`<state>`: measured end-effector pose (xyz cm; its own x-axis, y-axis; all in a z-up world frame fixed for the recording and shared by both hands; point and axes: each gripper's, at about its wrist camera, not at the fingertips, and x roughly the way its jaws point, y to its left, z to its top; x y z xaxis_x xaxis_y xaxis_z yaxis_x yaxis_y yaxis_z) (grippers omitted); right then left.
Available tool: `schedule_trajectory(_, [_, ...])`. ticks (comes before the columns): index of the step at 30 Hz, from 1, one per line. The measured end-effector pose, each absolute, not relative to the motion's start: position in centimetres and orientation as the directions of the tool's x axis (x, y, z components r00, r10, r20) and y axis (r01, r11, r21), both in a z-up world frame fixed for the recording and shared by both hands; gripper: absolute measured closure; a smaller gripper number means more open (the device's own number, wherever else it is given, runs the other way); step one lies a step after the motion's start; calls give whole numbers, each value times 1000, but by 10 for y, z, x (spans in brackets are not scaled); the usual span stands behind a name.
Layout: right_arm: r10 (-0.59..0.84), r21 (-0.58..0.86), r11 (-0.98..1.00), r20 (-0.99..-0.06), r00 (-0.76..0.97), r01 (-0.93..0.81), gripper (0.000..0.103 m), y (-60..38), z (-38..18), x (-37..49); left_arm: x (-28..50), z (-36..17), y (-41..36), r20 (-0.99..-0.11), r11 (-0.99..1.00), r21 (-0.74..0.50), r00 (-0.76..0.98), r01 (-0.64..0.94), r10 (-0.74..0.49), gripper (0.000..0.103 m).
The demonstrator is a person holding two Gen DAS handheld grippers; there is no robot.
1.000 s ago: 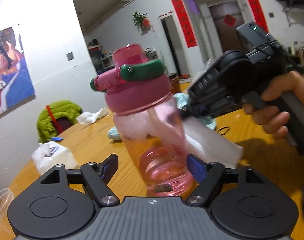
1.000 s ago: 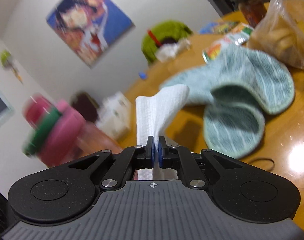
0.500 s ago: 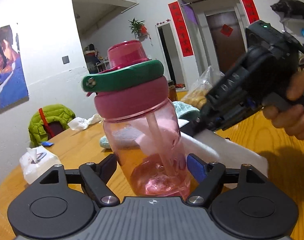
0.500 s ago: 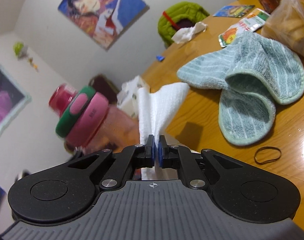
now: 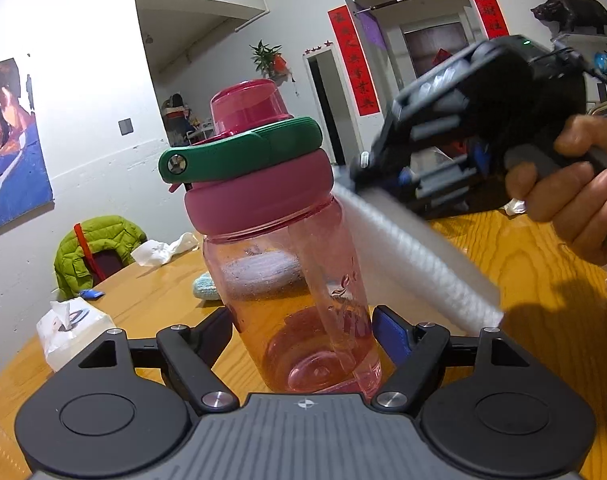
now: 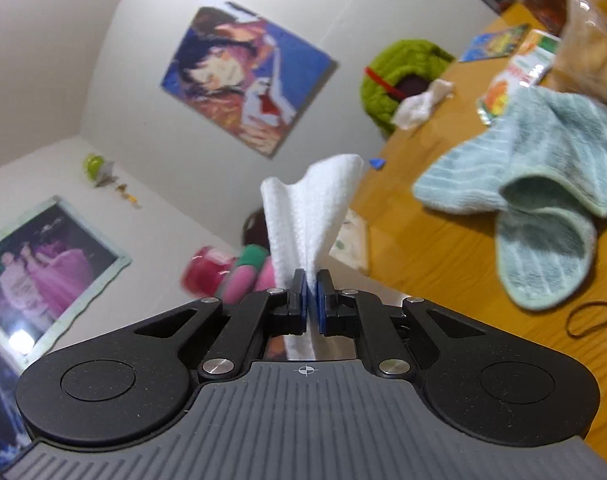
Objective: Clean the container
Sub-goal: 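Hold the bottle with the left tool while the right tool wipes its side, then lift the pink bottle with the left tool while the right tool pulls the towel away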
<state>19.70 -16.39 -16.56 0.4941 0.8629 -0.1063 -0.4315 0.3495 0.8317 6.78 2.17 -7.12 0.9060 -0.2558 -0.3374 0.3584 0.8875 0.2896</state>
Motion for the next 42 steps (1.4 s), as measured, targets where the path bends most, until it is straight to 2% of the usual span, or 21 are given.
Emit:
schedule_trajectory(5, [758,704,628,-457,465,-332,93,-130,-186,211,68,-72,21,-337,888,288,906,360,-258,28])
schedule_trajectory(6, [729,669,670,-511,456,-321,93,-124,-189,213,68,-73,20,-336,887,289,906,360,-258,28])
schedule_trajectory(7, [721,661,679,-522,455,-319,93,-122,-191,213,67,-73,20,-336,887,290,906,359,-257,28])
schedule_trajectory(8, [727,666,672,-509,460,-325,93,-123,-189,212,64,-74,19,-336,887,291,906,359,-257,28])
schedule_trajectory(12, [787,718,574,-353,506,-393,93,-139,-172,201,51,-74,12,-334,887,291,907,358,-256,28])
schedule_trajectory(14, [791,723,561,-324,519,-404,92,-143,-169,199,49,-74,12,-334,888,290,907,358,-256,28])
schedule_trajectory(16, [760,693,608,-365,538,-388,92,-141,-169,200,49,-75,11,-338,889,287,906,358,-256,27])
schedule_trajectory(18, [704,632,685,-447,552,-362,92,-134,-171,201,49,-74,11,-343,891,275,903,361,-260,20])
schedule_trajectory(19, [679,603,715,-480,555,-354,92,-130,-172,201,50,-72,11,-343,895,262,901,362,-264,20])
schedule_trajectory(21, [640,548,759,-525,561,-351,86,-122,-171,201,52,-68,13,-339,905,229,901,359,-271,20])
schedule_trajectory(23, [620,520,777,-534,575,-354,68,-119,-170,200,55,-63,13,-335,918,196,903,346,-269,19])
schedule_trajectory(27, [604,524,785,-530,594,-331,62,-124,-170,203,66,-47,1,-351,935,182,908,304,-227,19])
schedule_trajectory(30, [612,543,774,-508,607,-326,61,-131,-169,207,73,-41,-3,-330,944,172,920,281,-214,20])
schedule_trajectory(33, [612,543,771,-486,623,-333,58,-135,-169,208,83,-41,14,-336,957,21,904,289,-266,29])
schedule_trajectory(36, [605,520,778,-470,642,-353,55,-132,-166,205,88,-44,39,-321,943,-116,886,313,-334,29])
schedule_trajectory(39, [609,488,782,-468,641,-387,54,-124,-163,200,90,-47,64,-293,928,-238,890,287,-351,29])
schedule_trajectory(41, [599,449,796,-478,642,-407,45,-117,-162,197,92,-50,81,-280,904,-341,889,259,-361,30])
schedule_trajectory(42, [592,426,803,-484,644,-417,43,-113,-162,196,92,-52,87,-277,891,-384,890,242,-361,30])
